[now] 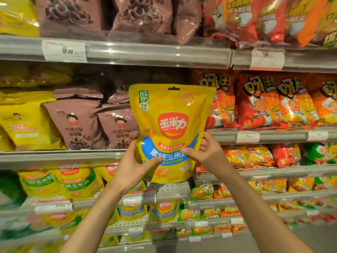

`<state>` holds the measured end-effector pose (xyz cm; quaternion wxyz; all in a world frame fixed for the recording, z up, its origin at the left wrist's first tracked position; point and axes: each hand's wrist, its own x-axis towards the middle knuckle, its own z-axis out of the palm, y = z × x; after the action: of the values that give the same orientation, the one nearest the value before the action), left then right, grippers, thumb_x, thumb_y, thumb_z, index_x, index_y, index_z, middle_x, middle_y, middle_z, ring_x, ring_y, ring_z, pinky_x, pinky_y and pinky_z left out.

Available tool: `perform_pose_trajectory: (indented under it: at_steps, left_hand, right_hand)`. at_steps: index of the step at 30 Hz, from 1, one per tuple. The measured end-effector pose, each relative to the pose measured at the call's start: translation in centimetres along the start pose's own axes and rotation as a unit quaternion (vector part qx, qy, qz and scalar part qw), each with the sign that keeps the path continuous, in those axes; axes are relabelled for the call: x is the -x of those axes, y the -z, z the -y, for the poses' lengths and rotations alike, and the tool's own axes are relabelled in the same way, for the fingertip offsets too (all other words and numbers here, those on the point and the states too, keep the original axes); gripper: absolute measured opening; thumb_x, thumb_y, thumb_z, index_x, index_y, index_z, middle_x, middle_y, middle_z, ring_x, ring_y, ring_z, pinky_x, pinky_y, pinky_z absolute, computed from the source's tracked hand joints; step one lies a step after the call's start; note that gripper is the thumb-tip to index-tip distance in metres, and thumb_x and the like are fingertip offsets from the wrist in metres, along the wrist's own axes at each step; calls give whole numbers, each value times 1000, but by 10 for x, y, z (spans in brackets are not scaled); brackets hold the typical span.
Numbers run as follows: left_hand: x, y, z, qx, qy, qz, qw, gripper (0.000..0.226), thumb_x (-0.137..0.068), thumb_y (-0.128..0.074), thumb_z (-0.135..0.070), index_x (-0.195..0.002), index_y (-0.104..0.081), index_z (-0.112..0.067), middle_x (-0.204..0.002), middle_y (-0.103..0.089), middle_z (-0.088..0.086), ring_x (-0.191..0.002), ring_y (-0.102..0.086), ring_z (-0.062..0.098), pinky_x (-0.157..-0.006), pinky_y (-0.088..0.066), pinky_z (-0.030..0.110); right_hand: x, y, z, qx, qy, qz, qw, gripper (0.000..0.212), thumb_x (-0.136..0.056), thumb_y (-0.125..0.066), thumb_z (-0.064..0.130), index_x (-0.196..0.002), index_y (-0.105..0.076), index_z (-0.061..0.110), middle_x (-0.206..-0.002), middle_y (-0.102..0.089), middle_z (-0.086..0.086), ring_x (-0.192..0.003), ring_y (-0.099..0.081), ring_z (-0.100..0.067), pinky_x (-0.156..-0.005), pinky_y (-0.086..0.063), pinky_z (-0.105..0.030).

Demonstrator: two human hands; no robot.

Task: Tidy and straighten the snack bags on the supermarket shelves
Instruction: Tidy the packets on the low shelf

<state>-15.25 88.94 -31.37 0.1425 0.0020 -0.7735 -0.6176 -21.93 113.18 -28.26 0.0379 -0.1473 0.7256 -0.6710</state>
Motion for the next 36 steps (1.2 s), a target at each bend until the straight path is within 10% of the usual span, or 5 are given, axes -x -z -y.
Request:
perform_pose_trajectory:
  at_steps: [5, 22, 27, 32, 36]
  left_hand:
    - [22, -11, 21, -91, -10, -27, 995, 31, -76, -84, -55, -98, -62, -54, -95, -66, -38, -86, -64, -12, -66, -46, 5]
    - [20, -76, 128, -51, 198, -76, 976, 37, -86, -82, -29, -101, -49, -32, -120, -60, 0, -107, -57, 9, -98, -51, 34]
    - [4, -86, 147, -62, 195, -83, 975, 36, -87, -81, -18, -95, -48, -29, -98, -60, -15, -83, -58, -26, -67, -47, 3]
    - [-4, -92, 167, -28, 210, -81, 974, 28, -91, -76, -11, -98, -52, -23, -94, -66, -9, -80, -66, -16, -68, -52, 10]
    - [-2, -90, 173, 36, 161, -99, 981, 25, -91, -74, -15, -107, -54, -19, -87, -72, -16, -86, -71, -2, -77, -52, 12]
  right_hand:
    - [29, -8, -36, 102, 12, 2, 995, 41, -86, -82, 13, -113, -55, 29, -99, -73, 22, -86, -72, -3, -67, -60, -22]
    - [24, -25, -177, 94, -86, -102, 987, 35, -87, -80, 25, -112, -56, 34, -112, -68, 15, -106, -65, -1, -78, -46, -11]
    - [7, -28, -203, 57, -124, -90, 986, 43, -92, -76, 14, -127, -53, 23, -129, -66, 3, -119, -63, -9, -89, -47, -8]
    - [-1, -27, -220, 67, -150, -54, 985, 32, -92, -77, 22, -105, -48, 30, -119, -62, 2, -113, -59, -14, -93, -49, -22]
    - [0, -28, -218, 61, -139, -51, 987, 50, -80, -82, 51, -114, -46, 60, -127, -56, 37, -123, -53, 9, -110, -41, -23]
